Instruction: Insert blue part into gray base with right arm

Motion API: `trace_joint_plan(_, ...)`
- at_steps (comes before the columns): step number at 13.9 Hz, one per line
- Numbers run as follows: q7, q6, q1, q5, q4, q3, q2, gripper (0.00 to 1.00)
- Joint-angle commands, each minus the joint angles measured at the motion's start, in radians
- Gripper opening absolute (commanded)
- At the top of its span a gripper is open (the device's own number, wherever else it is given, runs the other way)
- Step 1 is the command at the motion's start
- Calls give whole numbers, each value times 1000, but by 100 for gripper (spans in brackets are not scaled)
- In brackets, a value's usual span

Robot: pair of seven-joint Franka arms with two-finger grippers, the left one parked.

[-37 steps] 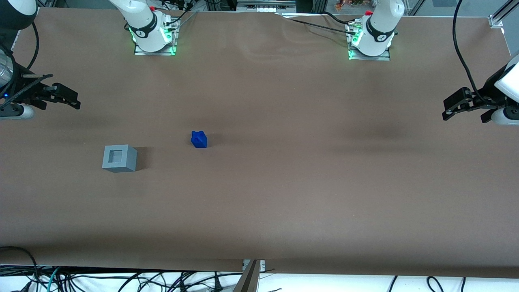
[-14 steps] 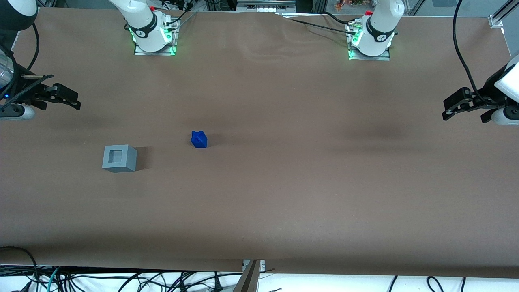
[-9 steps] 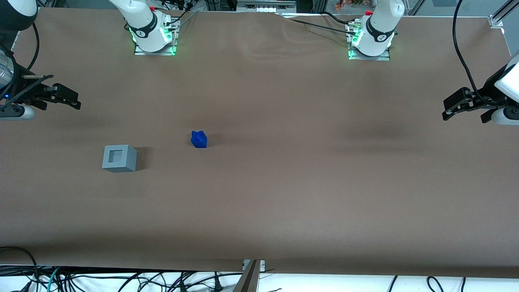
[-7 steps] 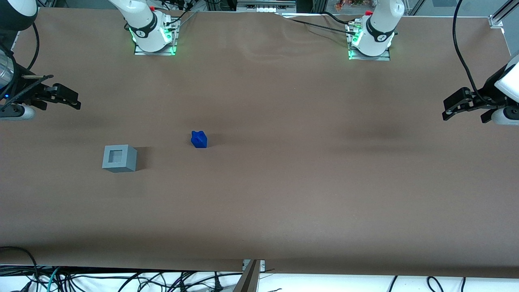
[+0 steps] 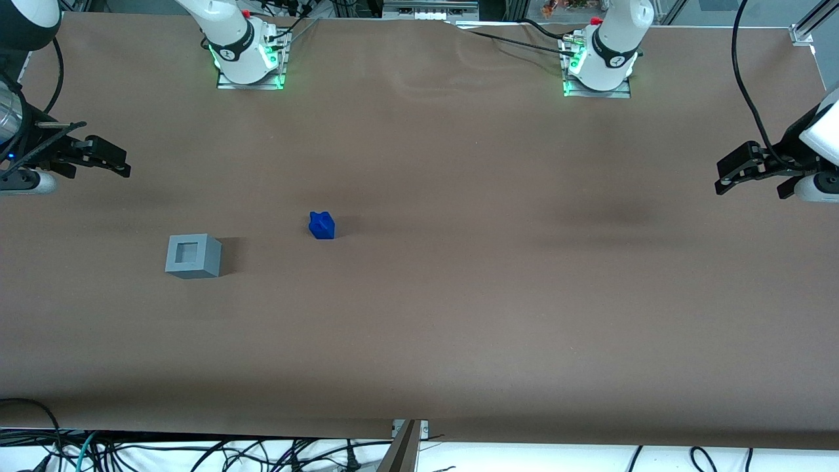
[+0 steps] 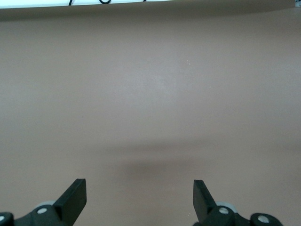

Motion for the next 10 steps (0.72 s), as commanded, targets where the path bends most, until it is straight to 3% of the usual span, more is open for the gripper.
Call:
trace_joint_plan(1,1,-4,-10,-12,-3,11,6,100)
trace_joint_plan(6,19,1,49,-13,-2,14,10,100)
trace_joint_plan(10,204,-2,152,-10,-3,14,19,100)
